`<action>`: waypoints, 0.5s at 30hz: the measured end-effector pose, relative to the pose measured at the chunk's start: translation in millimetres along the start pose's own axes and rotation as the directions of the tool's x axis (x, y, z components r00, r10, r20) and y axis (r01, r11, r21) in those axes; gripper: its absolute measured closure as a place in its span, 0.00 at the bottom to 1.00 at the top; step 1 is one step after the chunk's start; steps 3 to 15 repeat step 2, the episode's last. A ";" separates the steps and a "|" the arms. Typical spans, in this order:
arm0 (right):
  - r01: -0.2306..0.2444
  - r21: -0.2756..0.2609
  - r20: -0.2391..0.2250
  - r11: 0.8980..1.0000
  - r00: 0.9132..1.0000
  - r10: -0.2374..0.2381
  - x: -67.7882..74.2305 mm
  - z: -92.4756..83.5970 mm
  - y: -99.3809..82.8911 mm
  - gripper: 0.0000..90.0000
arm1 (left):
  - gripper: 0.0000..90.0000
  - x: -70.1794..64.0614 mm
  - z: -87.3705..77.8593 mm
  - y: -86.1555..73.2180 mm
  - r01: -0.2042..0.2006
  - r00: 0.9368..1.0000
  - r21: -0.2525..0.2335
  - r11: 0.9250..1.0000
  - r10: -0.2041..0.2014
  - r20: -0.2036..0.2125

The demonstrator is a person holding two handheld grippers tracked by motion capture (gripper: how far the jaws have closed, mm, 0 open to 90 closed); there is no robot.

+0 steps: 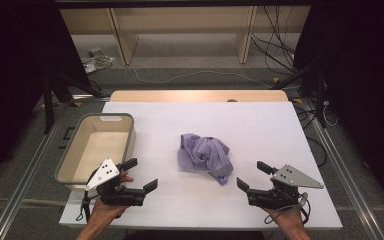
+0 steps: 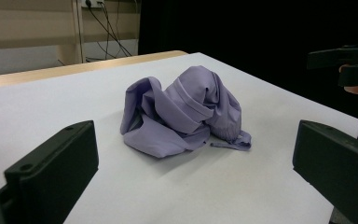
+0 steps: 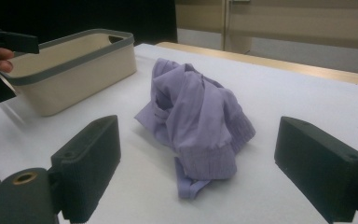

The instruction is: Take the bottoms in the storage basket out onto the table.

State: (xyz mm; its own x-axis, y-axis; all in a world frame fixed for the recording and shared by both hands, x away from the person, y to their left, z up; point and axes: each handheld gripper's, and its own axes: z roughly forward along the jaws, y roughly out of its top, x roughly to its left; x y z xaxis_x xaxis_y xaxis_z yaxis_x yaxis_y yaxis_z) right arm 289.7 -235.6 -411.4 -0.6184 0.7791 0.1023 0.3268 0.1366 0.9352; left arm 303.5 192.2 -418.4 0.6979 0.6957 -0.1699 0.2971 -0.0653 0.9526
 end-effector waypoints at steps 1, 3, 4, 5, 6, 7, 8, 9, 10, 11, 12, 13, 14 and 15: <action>-0.003 0.000 0.000 1.000 1.000 0.003 0.0 -0.1 0.1 0.17 | 0.00 0.1 0.0 0.0 0.001 1.000 0.001 1.000 -0.001 0.000; -0.002 0.000 0.000 1.000 1.000 0.002 -0.1 -0.1 0.1 0.17 | 0.00 0.2 0.1 0.0 0.001 1.000 0.001 1.000 -0.001 0.000; -0.002 0.000 0.000 1.000 1.000 0.002 -0.1 -0.1 0.1 0.17 | 0.00 0.2 0.1 0.0 0.001 1.000 0.001 1.000 -0.001 0.000; -0.002 0.000 0.000 1.000 1.000 0.002 -0.1 -0.1 0.1 0.17 | 0.00 0.2 0.1 0.0 0.001 1.000 0.001 1.000 -0.001 0.000; -0.002 0.000 0.000 1.000 1.000 0.002 -0.1 -0.1 0.1 0.17 | 0.00 0.2 0.1 0.0 0.001 1.000 0.001 1.000 -0.001 0.000; -0.002 0.000 0.000 1.000 1.000 0.002 -0.1 -0.1 0.1 0.17 | 0.00 0.2 0.1 0.0 0.001 1.000 0.001 1.000 -0.001 0.000; -0.002 0.000 0.000 1.000 1.000 0.002 -0.1 -0.1 0.1 0.17 | 0.00 0.2 0.1 0.0 0.001 1.000 0.001 1.000 -0.001 0.000; -0.002 0.000 0.000 1.000 1.000 0.002 -0.1 -0.1 0.1 0.17 | 0.00 0.2 0.1 0.0 0.001 1.000 0.001 1.000 -0.001 0.000; -0.002 0.000 0.000 1.000 1.000 0.002 -0.1 -0.1 0.1 0.17 | 0.00 0.2 0.1 0.0 0.001 1.000 0.001 1.000 -0.001 0.000; -0.002 0.000 0.000 1.000 1.000 0.002 -0.1 -0.1 0.1 0.17 | 0.00 0.2 0.1 0.0 0.001 1.000 0.001 1.000 -0.001 0.000; -0.002 0.000 0.000 1.000 1.000 0.002 -0.1 -0.1 0.1 0.17 | 0.00 0.2 0.1 0.0 0.001 1.000 0.001 1.000 -0.001 0.000; -0.002 0.000 0.000 1.000 1.000 0.002 -0.1 -0.1 0.1 0.17 | 0.00 0.2 0.1 0.0 0.001 1.000 0.001 1.000 -0.001 0.000; -0.002 0.000 0.000 1.000 1.000 0.002 -0.1 -0.1 0.1 0.17 | 0.00 0.2 0.1 0.0 0.001 1.000 0.001 1.000 -0.001 0.000; -0.002 0.000 0.000 1.000 1.000 0.002 -0.1 -0.1 0.1 0.17 | 0.00 0.2 0.1 0.0 0.001 1.000 0.001 1.000 -0.001 0.000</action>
